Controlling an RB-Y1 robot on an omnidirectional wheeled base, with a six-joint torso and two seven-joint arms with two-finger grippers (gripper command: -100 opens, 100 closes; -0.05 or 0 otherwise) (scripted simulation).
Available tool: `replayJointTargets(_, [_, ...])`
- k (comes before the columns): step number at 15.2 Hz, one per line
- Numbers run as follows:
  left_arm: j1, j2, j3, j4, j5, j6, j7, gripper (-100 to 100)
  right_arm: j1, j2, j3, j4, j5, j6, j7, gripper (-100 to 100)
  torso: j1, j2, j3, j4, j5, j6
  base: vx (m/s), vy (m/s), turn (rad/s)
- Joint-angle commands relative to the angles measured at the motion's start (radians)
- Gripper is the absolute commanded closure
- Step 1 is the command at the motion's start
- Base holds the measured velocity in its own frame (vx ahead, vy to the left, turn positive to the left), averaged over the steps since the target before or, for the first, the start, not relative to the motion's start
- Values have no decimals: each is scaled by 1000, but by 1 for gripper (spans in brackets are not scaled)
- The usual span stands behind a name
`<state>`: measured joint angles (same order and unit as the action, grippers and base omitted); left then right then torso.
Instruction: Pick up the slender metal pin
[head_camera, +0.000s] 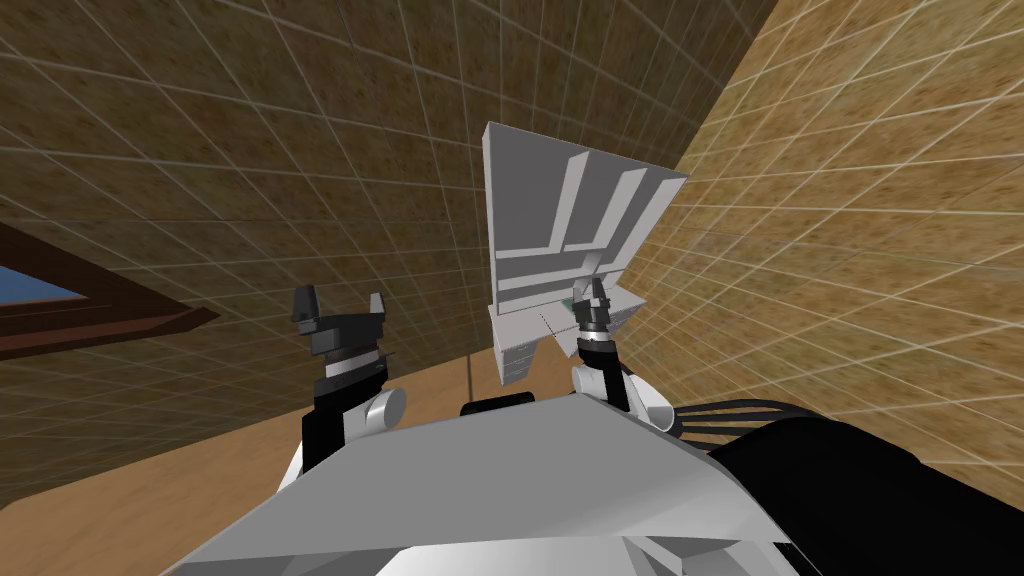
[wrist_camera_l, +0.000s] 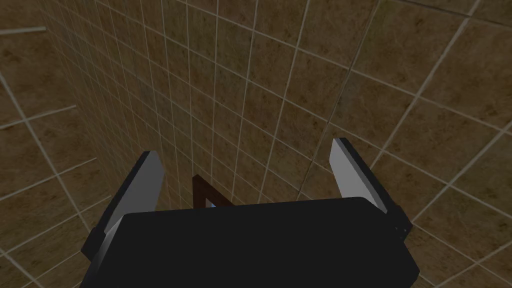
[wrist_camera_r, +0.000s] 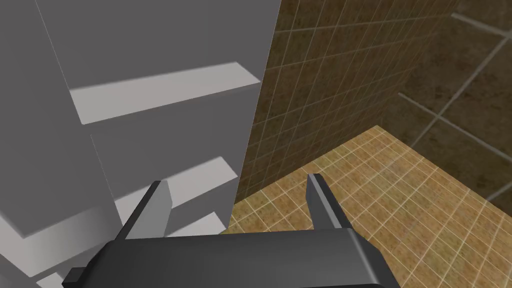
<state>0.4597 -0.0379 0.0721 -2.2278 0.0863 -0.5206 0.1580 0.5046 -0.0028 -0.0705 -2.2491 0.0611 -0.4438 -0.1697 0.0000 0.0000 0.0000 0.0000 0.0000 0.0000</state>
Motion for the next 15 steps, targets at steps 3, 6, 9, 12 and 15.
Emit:
replayJointTargets(3, [0, 0, 0, 0, 0, 0, 0, 0, -16, -59, 1, 25, -14, 24, -20, -100, -1, 0, 0, 0, 0, 0, 2, -8, -1])
replayJointTargets(6, [0, 0, 0, 0, 0, 0, 0, 0, -57, -127, 5, 86, -48, 84, -71, -100, -2, -1, 0, 0, -1, 0, 6, -27, -3])
replayJointTargets(9, [0, 0, 0, 0, 0, 0, 0, 0, -75, -147, 6, 114, -64, 111, -93, -100, -3, -1, -1, 0, -1, 0, 6, -30, -1])
replayJointTargets(12, [0, 0, 0, 0, 0, 0, 0, 0, -117, -183, 9, 179, -99, 174, -146, -100, -3, -1, -1, 0, -1, 0, 5, -27, -4])
replayJointTargets(15, [0, 0, 0, 0, 0, 0, 0, 0, -141, -199, 11, 215, -120, 210, -176, -100, -3, -1, -1, 0, -1, 0, 5, -30, -3])
